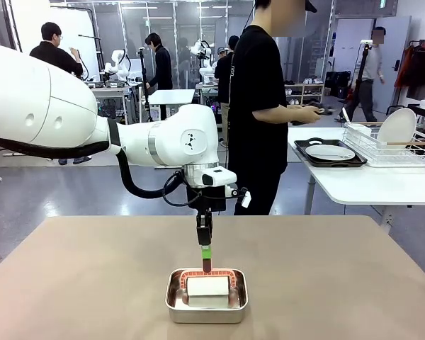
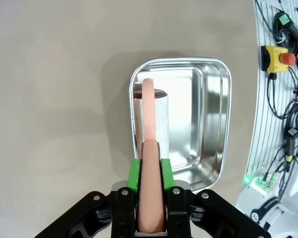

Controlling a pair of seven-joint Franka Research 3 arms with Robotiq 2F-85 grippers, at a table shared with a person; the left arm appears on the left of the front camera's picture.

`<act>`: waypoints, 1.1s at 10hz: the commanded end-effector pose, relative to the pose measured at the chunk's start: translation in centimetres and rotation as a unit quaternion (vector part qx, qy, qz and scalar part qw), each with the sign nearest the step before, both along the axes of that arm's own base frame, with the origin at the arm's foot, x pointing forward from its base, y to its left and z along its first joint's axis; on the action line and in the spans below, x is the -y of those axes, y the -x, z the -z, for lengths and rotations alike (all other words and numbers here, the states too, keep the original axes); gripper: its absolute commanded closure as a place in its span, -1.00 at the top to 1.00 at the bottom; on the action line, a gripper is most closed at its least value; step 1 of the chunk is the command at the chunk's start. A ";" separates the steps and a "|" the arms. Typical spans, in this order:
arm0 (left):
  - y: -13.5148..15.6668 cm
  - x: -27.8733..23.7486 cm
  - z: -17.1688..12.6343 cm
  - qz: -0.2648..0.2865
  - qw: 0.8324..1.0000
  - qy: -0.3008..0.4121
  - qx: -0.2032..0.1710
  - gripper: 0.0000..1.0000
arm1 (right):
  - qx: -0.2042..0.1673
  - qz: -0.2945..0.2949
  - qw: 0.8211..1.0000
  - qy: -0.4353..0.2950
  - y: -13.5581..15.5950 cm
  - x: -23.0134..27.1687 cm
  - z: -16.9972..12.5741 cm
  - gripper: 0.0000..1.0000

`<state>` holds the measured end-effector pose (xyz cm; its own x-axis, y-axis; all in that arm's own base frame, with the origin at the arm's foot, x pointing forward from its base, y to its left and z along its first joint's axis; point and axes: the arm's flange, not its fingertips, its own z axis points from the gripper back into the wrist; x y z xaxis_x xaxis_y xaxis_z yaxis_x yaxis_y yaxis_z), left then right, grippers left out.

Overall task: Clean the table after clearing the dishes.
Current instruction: When the right (or left) Handle tray is removed, use the right hand (or left hand) to clean the right (or left) side of the table with the Lint Roller.

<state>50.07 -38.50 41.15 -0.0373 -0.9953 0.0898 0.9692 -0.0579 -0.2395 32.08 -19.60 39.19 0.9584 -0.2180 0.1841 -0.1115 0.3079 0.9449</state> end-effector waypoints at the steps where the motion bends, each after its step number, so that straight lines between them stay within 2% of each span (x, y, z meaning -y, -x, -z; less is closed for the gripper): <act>1: 0.5 -0.2 -1.3 -0.014 1.000 0.011 0.000 -0.97 | 0.002 0.004 1.000 0.001 0.1 -0.1 -0.1 1.00; 8: 0.4 -0.3 -2.8 -0.020 1.000 0.017 -0.013 -0.97 | 0.002 0.004 1.000 0.001 0.1 -0.1 -0.1 1.00; 10: 0.6 -1.1 -6.0 -0.041 0.998 0.025 -0.028 -0.97 | 0.002 0.004 1.000 0.001 0.1 -0.1 -0.1 1.00; 11: 1.3 -2.1 -8.5 -0.077 0.996 0.014 -0.035 -0.97 | 0.002 0.004 1.000 0.001 0.1 -0.1 -0.1 1.00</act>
